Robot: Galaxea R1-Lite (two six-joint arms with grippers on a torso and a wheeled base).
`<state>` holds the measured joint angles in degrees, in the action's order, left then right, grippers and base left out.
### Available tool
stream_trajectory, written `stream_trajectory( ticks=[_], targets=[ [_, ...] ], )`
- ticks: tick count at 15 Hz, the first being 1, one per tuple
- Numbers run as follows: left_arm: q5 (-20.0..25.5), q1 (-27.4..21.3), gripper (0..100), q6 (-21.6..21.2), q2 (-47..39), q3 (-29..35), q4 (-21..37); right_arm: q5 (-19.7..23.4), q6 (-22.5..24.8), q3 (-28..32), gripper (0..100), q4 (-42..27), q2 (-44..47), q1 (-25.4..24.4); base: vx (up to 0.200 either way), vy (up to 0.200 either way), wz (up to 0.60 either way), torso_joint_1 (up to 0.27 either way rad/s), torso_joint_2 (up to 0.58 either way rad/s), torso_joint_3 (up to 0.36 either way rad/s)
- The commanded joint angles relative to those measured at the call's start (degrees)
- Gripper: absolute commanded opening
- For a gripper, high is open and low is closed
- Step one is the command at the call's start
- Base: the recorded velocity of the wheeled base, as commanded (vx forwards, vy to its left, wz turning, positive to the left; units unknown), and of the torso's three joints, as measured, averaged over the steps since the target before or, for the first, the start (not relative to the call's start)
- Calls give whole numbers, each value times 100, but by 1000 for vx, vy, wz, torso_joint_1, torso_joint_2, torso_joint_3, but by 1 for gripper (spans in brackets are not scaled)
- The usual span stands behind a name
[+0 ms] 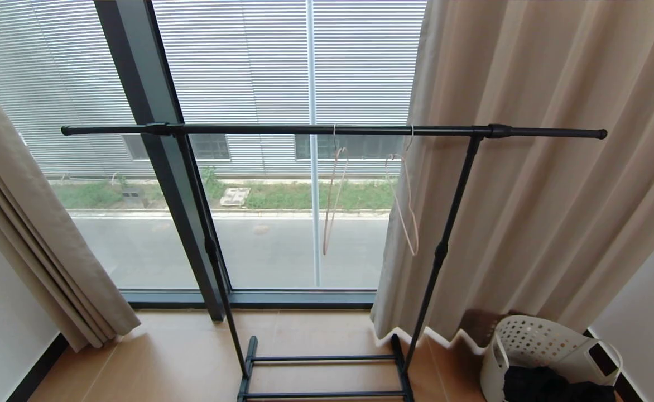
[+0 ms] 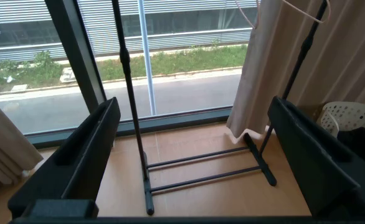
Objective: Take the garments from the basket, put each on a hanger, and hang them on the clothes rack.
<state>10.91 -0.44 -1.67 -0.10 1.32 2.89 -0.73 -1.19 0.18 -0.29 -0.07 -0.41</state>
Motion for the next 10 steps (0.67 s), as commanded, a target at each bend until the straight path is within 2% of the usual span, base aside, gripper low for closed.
stream_trajectory(
  ticks=[1,10],
  targets=[
    [-1,0,100,0,1,0,1,3,-4,-1,100,-6,7,-2,0,0,0,0,0,0],
    [-1,0,100,0,1,0,1,3,14,-1,100,3,7,-2,0,0,0,0,0,0]
  ],
)
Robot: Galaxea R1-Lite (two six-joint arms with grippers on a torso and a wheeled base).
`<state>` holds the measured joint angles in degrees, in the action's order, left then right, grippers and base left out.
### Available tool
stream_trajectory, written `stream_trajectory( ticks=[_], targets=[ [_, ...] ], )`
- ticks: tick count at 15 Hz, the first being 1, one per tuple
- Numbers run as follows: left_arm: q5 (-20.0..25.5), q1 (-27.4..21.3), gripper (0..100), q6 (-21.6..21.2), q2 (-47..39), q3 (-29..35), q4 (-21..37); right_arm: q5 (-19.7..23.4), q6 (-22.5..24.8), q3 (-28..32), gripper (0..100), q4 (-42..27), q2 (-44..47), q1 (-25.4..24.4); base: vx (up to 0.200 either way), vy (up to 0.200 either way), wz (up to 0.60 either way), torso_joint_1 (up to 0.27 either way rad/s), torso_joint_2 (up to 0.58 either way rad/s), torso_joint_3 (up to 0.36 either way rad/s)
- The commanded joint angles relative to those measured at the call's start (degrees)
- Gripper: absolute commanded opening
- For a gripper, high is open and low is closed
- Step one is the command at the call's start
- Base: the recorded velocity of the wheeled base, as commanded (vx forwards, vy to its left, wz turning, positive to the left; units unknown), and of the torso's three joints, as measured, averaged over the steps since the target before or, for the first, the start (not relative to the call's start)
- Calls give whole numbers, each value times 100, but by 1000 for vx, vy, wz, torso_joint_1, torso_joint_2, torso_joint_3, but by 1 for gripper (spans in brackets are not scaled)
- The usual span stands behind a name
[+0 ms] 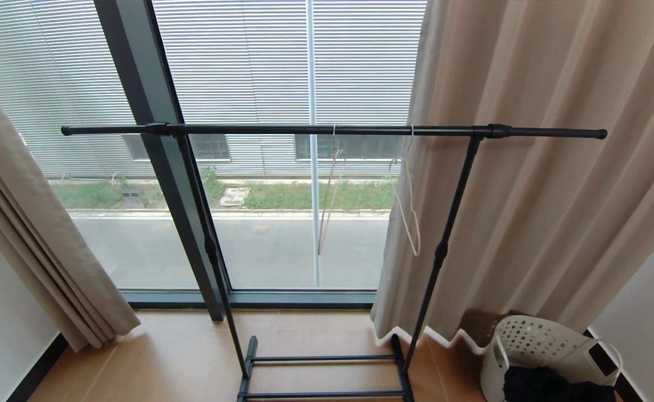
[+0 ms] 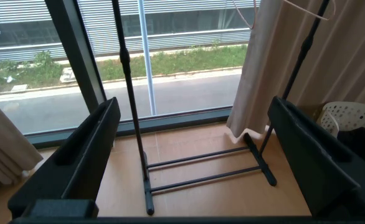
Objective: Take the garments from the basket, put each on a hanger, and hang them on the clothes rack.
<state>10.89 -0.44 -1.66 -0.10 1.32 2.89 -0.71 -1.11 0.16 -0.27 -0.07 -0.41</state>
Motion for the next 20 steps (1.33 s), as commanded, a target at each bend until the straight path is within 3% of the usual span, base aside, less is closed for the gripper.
stream_trajectory(
  ticks=[1,20],
  targets=[
    [1,0,100,-1,1,0,1,0,-3,2,100,0,7,-2,0,0,0,0,0,0],
    [1,18,100,-10,10,0,1,167,58,11,100,-26,7,-2,0,0,0,0,0,0]
  ],
)
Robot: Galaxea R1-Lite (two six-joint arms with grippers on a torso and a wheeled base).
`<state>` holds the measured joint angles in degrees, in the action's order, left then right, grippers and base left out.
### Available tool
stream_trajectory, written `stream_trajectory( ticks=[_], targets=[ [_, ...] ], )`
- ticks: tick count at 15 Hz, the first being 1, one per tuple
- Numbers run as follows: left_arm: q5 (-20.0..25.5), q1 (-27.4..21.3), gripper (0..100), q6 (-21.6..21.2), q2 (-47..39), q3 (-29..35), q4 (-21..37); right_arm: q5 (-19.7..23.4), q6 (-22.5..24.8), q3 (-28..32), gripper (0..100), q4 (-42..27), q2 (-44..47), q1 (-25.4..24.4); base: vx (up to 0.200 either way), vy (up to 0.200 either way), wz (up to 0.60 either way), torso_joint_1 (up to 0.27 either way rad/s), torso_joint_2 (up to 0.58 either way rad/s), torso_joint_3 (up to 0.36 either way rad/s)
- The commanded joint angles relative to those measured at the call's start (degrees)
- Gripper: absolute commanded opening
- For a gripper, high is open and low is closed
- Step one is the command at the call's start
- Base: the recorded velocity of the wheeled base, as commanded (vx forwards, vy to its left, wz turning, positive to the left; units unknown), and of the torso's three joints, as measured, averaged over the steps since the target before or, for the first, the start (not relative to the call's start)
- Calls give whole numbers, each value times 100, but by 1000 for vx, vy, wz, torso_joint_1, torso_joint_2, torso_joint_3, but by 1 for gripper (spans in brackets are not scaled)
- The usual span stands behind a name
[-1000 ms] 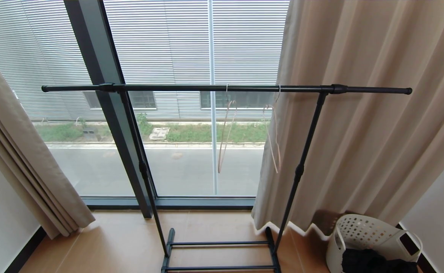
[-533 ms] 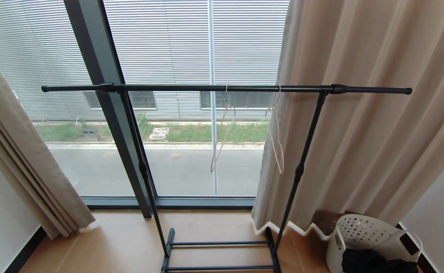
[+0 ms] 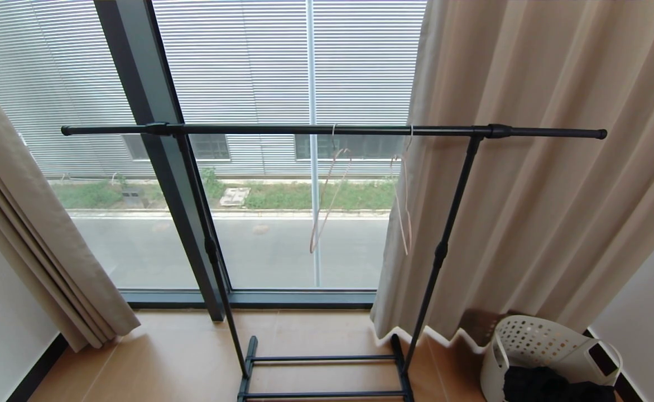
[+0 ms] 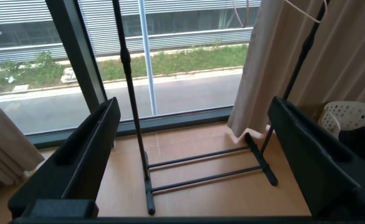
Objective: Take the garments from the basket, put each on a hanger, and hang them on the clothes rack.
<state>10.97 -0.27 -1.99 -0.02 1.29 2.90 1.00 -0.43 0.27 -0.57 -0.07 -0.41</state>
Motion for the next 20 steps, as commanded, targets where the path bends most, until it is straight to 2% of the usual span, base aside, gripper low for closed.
stream_trajectory(
  ticks=[1,6,9,20],
  targets=[
    [10,0,100,-56,-6,-15,0,-3,8,0,100,5,7,-2,0,0,0,0,0,0],
    [-25,0,100,-153,-6,-15,0,6,-1,0,100,-13,7,-2,0,0,0,0,0,0],
    [45,0,100,-30,2,-6,0,14,-1,8,100,-22,7,-2,0,0,0,0,0,0],
    [116,-8,100,-30,-6,3,0,23,-28,17,100,-31,7,-2,0,0,0,0,0,0]
  ],
)
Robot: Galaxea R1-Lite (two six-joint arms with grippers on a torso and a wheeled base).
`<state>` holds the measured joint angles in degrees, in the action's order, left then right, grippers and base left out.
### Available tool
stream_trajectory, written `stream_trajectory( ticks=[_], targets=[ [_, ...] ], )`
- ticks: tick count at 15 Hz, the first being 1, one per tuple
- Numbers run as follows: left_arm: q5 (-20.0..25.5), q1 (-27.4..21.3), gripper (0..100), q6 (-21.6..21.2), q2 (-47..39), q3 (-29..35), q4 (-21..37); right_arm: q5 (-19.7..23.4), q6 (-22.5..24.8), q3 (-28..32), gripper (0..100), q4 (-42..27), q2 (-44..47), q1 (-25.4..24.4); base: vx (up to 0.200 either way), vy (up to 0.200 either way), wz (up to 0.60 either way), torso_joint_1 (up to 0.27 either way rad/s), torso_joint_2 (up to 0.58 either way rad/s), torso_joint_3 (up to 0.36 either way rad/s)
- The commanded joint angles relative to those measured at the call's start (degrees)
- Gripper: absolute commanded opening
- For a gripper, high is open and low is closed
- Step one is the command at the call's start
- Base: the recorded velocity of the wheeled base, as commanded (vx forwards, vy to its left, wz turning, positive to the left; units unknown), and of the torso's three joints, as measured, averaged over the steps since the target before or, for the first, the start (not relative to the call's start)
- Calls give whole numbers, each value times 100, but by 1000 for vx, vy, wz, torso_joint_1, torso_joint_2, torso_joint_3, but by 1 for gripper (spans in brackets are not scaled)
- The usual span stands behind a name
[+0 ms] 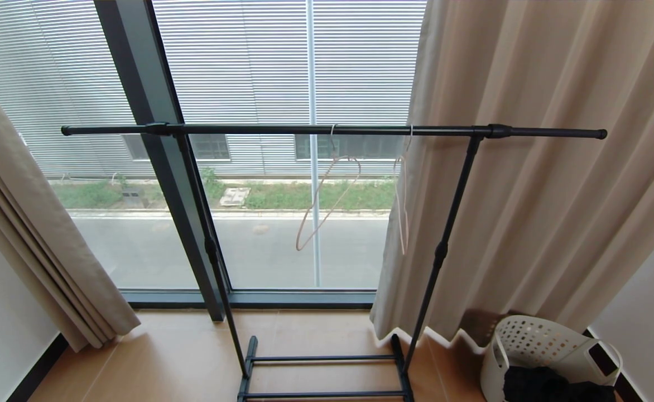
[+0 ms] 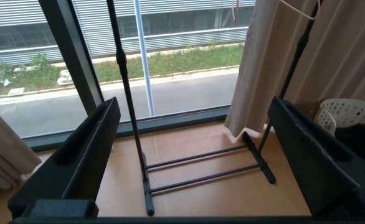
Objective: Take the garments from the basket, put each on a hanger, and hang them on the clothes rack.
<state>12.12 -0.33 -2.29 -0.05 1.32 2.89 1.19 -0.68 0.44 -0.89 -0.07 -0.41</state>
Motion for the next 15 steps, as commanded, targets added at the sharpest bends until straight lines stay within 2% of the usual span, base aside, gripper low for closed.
stream_trajectory(
  ticks=[1,15],
  targets=[
    [1,-2,100,1,-4,0,1,4,-2,0,100,1,7,-2,0,0,0,0,0,0],
    [1,-2,100,-52,-4,-9,1,4,-11,0,100,1,7,-2,0,0,0,0,0,0]
  ],
)
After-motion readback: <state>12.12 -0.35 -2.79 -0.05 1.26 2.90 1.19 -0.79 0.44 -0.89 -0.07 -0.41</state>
